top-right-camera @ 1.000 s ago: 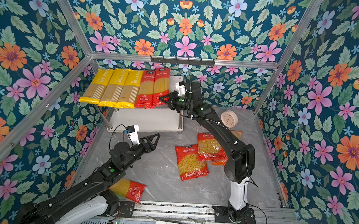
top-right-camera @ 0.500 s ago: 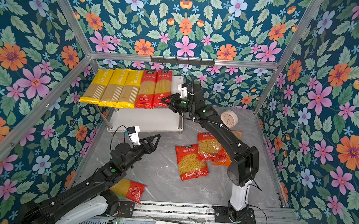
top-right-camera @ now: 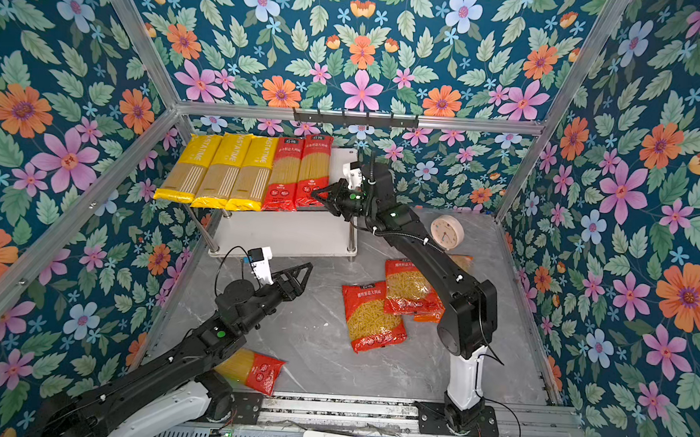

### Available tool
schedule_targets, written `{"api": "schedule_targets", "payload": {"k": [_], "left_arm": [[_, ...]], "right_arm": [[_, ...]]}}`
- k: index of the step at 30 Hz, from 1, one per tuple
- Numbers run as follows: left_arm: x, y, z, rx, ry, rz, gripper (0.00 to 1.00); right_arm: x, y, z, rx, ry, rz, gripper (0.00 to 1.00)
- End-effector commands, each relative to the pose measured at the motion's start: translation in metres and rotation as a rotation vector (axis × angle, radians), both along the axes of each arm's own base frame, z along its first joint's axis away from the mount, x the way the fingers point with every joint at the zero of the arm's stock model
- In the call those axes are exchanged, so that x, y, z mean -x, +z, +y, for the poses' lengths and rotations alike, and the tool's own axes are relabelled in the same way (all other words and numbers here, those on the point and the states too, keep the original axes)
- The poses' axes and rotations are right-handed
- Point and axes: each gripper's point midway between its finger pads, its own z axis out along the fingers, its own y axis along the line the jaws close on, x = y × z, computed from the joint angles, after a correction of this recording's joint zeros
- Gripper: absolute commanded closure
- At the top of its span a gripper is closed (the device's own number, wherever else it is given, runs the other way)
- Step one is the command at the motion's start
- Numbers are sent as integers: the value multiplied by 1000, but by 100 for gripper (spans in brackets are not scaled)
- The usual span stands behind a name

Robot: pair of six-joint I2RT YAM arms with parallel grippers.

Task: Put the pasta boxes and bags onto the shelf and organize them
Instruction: 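Slide the red pack with the right gripper beside the other red pack, then open the right gripper and lower it toward the red spaghetti pack on the table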

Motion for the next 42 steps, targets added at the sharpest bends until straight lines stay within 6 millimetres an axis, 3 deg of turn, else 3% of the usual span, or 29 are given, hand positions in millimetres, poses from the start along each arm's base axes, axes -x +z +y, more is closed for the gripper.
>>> {"api": "schedule_targets", "payload": {"k": [1,6,11,14,17,20,24,30,36,42], "left_arm": [[-1,5,1,2,7,-23,29],[0,-6,16,-61,70,8,28],[2,-11,27,-115,108,26,27],[2,-32,37,-200,148,121,27],[4,-47,47,-274,180,182,27],[6,-56,57,-332,199,215,26],[-12,-65,95,-274,256,306,26],[-19,-73,122,-234,311,365,28],[-14,-62,143,-289,405,358,29],[-14,-55,138,-250,390,337,30]], "right_arm": [[5,-1,3,-10,27,8,77],[18,10,-9,-4,38,-96,54],[37,5,-28,14,35,-115,50],[58,-5,-46,25,5,-120,49],[79,-41,-58,69,-28,-86,49],[109,-92,-55,178,-30,-44,50],[148,-171,-32,368,22,-6,51],[201,-257,21,551,279,90,56],[257,-292,69,591,596,128,55],[293,-321,85,615,777,185,54]]}}
